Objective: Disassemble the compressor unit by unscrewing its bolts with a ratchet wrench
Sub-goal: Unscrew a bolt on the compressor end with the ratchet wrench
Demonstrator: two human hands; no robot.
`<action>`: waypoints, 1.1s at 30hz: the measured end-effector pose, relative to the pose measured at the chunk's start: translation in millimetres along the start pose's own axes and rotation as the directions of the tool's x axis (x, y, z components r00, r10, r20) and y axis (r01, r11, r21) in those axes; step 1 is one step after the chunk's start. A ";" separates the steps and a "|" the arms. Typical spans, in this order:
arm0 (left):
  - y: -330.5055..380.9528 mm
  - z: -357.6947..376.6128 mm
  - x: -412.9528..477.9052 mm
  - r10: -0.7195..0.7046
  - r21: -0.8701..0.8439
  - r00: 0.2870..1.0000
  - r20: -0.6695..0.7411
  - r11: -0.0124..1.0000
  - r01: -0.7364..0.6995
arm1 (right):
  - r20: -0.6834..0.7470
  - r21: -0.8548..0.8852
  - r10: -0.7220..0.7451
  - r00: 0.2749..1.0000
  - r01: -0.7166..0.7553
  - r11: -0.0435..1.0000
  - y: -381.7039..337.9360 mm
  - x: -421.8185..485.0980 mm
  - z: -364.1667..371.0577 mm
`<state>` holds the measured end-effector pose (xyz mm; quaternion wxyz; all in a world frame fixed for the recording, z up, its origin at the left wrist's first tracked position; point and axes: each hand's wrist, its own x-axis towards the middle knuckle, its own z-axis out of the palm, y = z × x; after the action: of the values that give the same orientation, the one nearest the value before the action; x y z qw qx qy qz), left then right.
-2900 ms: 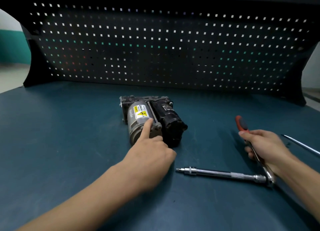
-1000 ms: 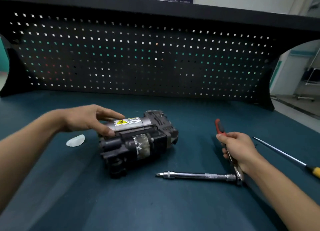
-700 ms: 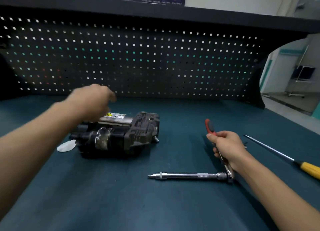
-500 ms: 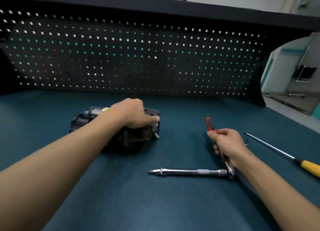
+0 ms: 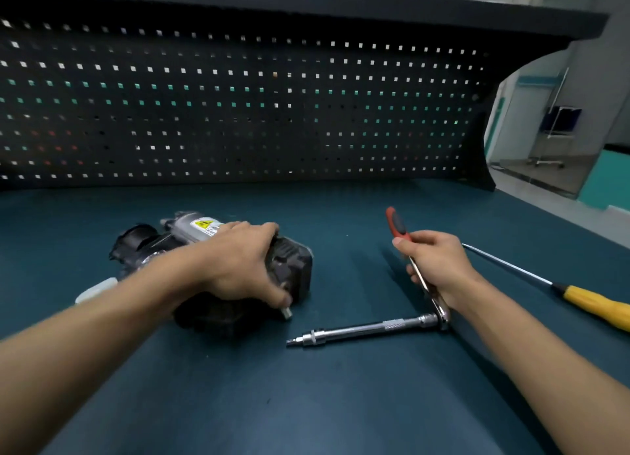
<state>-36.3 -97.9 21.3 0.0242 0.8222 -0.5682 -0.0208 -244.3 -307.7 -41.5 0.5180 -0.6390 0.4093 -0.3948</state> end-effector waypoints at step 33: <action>-78.7 35.8 -43.0 0.041 -0.179 0.819 -0.573 0.969 -0.173 | -0.084 0.513 0.109 0.990 -0.050 0.857 -48.6 -16.7 58.7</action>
<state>19.7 -30.5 -19.2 0.2842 0.7500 -0.5750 0.1613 -190.1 -266.1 -3.8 0.6609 -0.4389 0.3444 -0.5019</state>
